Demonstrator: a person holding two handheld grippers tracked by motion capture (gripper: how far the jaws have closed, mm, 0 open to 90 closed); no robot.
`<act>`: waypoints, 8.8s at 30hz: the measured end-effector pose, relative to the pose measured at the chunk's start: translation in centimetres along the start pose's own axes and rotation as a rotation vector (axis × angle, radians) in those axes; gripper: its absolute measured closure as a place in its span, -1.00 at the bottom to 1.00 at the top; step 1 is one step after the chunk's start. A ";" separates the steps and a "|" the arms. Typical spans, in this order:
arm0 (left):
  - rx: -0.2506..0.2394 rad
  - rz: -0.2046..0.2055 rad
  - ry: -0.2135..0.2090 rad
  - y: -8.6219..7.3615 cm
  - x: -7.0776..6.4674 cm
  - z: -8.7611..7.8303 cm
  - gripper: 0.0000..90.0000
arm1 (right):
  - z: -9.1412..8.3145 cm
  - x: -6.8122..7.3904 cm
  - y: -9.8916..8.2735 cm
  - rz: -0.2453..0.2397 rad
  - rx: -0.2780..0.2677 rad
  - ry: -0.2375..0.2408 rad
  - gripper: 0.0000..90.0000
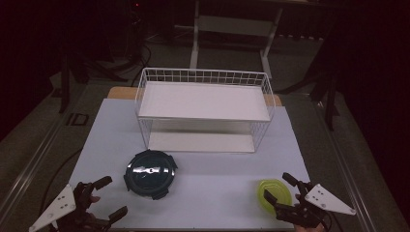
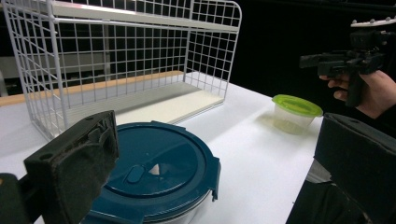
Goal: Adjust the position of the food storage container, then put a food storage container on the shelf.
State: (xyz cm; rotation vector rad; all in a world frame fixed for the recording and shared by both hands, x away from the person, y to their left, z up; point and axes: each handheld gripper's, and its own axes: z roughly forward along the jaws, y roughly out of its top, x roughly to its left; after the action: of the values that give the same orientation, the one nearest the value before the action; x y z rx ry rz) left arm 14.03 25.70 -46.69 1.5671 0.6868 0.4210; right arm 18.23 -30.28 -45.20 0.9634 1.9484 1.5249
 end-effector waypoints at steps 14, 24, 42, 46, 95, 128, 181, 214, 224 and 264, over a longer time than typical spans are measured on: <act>0.027 -0.032 -0.045 1.2 0.1 -0.5 -1.00 | -0.1 0.0 0.2 0.005 -0.009 0.001 -0.70; 0.100 -0.031 0.026 1.2 3.1 -1.9 -0.97 | 0.0 0.0 0.3 0.005 -0.012 0.000 -0.70; 0.396 0.005 0.059 -2.7 6.6 0.4 0.58 | 0.1 -0.1 0.2 0.011 -0.006 0.000 -0.70; 0.438 0.024 0.067 -3.2 6.6 1.2 0.72 | 0.0 -0.2 0.2 0.014 -0.006 -0.002 -0.70; 0.483 0.038 0.073 -2.5 8.3 7.9 0.97 | 0.2 -0.2 0.1 0.021 0.003 0.015 -0.70; 0.506 0.027 0.055 -1.7 8.2 11.9 0.97 | 0.4 -0.2 0.0 0.021 0.007 0.024 -0.70; 0.391 -0.070 -0.011 0.8 5.5 12.7 -0.03 | 0.9 0.7 0.2 -0.030 0.042 0.057 -0.71; 0.306 -0.092 -0.135 6.1 3.4 12.3 -0.99 | 7.7 4.5 7.4 -0.091 0.103 0.152 -0.73; 0.340 -0.136 -0.108 5.6 4.4 14.0 -0.99 | 11.6 4.6 7.7 0.004 0.214 0.187 -0.76; 0.609 -0.712 -0.052 -0.3 9.0 18.5 -0.52 | 19.9 -0.5 3.5 0.628 0.654 0.258 -0.46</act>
State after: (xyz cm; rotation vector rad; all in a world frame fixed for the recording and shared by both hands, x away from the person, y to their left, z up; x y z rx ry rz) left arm 32.49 17.47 -50.43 1.7414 1.3468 -0.3960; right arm 34.01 -17.82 -47.04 1.8705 2.5610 1.3569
